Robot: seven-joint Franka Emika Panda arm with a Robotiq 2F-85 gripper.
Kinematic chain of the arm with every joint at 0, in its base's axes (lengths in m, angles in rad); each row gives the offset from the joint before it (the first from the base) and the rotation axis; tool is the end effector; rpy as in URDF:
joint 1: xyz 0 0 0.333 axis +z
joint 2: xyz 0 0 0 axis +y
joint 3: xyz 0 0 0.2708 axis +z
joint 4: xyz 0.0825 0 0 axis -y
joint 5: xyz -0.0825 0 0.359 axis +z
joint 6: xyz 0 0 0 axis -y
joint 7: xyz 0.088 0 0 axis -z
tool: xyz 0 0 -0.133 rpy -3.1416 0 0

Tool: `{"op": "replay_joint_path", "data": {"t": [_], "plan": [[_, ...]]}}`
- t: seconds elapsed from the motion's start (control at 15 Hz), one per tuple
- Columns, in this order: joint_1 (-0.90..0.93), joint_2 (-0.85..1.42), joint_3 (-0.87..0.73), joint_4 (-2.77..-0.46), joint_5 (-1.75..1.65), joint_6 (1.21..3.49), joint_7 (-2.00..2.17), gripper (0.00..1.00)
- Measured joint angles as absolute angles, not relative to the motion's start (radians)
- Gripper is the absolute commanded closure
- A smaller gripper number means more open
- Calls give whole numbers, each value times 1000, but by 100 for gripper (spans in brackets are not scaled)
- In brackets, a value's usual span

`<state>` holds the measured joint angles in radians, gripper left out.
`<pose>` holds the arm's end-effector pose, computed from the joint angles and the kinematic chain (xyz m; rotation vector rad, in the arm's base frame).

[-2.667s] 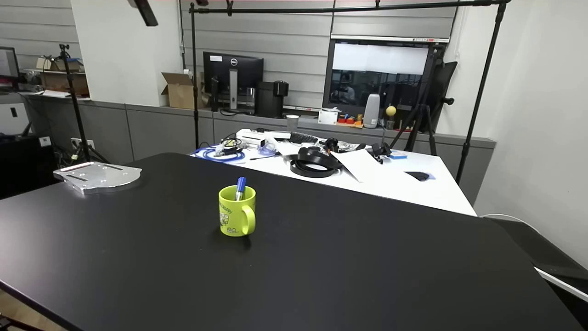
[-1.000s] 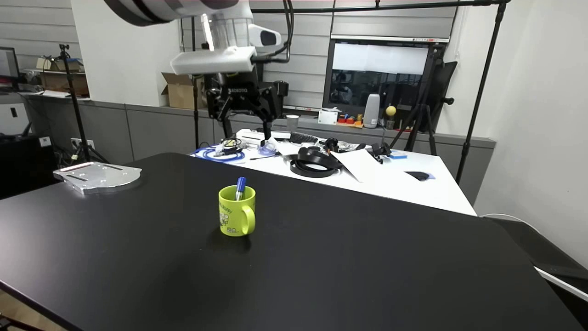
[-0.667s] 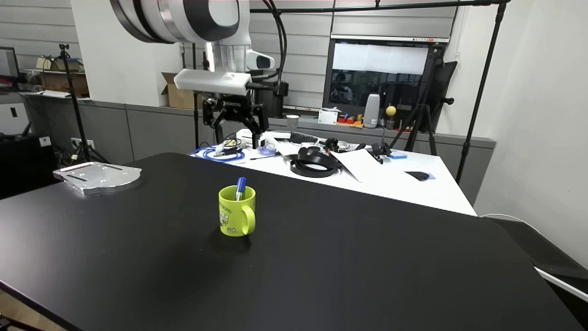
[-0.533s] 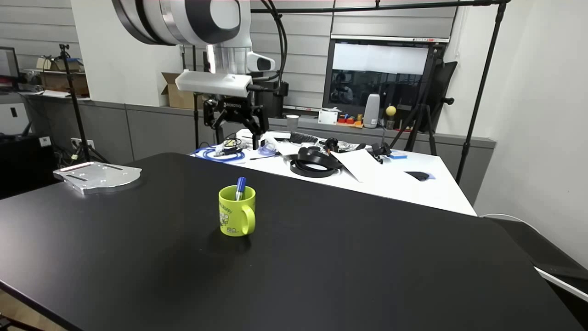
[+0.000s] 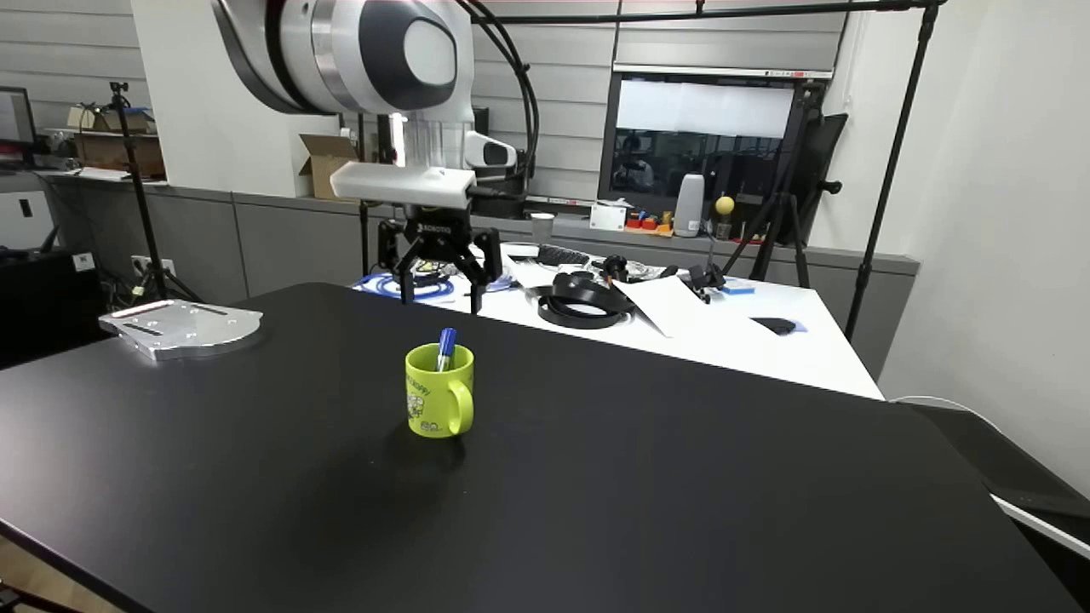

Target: Remove the marker from the mug and put it on the table

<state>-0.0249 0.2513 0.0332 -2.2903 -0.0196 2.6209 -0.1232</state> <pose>0.5163 0.0050 0.1995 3.1239 0.2296 0.1242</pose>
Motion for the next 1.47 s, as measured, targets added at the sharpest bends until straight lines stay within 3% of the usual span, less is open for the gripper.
{"op": "replay_joint_path", "data": {"t": [0.73, 0.8, 0.93, 1.47], "plan": [[2, 375, 14, -2205, -148, 2615, -123, 0], [7, 383, 14, -2192, -156, 2613, -123, 21], [14, 398, 14, -2170, -160, 2611, -123, 32], [15, 436, 14, -2119, -158, 2600, -124, 88]]}}
